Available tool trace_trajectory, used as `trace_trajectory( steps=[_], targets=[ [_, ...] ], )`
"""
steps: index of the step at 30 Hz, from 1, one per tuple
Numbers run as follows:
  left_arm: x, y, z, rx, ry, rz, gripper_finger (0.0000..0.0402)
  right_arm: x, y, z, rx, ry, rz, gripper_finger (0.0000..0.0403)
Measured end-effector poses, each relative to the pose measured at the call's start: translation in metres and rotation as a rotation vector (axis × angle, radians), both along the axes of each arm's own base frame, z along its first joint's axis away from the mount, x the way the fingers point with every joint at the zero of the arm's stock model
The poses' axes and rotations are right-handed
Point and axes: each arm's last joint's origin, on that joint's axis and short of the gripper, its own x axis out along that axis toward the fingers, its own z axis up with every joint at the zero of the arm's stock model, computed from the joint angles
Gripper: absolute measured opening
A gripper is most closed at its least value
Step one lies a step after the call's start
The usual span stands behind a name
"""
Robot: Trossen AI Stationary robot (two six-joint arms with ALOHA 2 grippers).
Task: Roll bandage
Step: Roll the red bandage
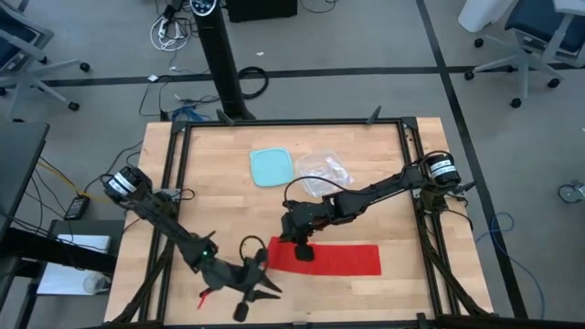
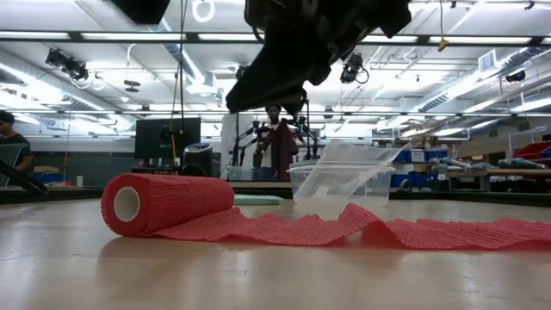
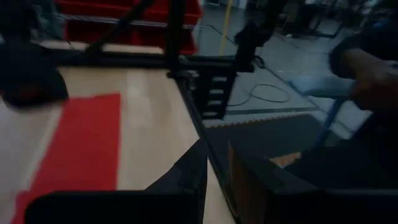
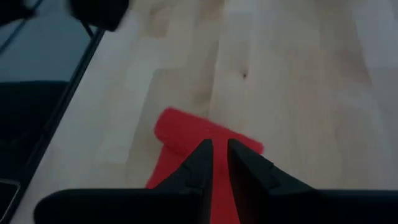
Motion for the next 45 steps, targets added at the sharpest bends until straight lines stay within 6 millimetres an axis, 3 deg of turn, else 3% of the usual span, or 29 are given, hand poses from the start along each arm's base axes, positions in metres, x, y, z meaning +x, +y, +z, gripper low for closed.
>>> trace_trajectory(
  steps=[8,18,25,32,45],
  targets=[
    [-0.026,0.024,-0.031,-0.174,-0.030,0.040,0.0072,-0.002,0.004,0.000,0.000,0.000,0.109,0.0050],
    [-0.050,0.048,-0.060,-0.313,0.059,0.166,0.0072,-0.004,0.007,-0.002,-0.063,0.025,0.092,0.0050],
    [-0.050,0.050,-0.057,-0.283,0.038,0.186,0.0072,0.008,0.001,0.026,-0.114,-0.021,0.103,0.0050],
    [-0.059,0.056,-0.036,-0.189,0.023,0.231,0.0072,0.025,0.006,0.048,-0.164,-0.015,0.149,0.0050],
    [-0.090,0.065,-0.007,-0.075,0.087,0.281,0.0072,0.035,0.017,0.016,-0.192,0.082,0.189,0.0050]
  ],
)
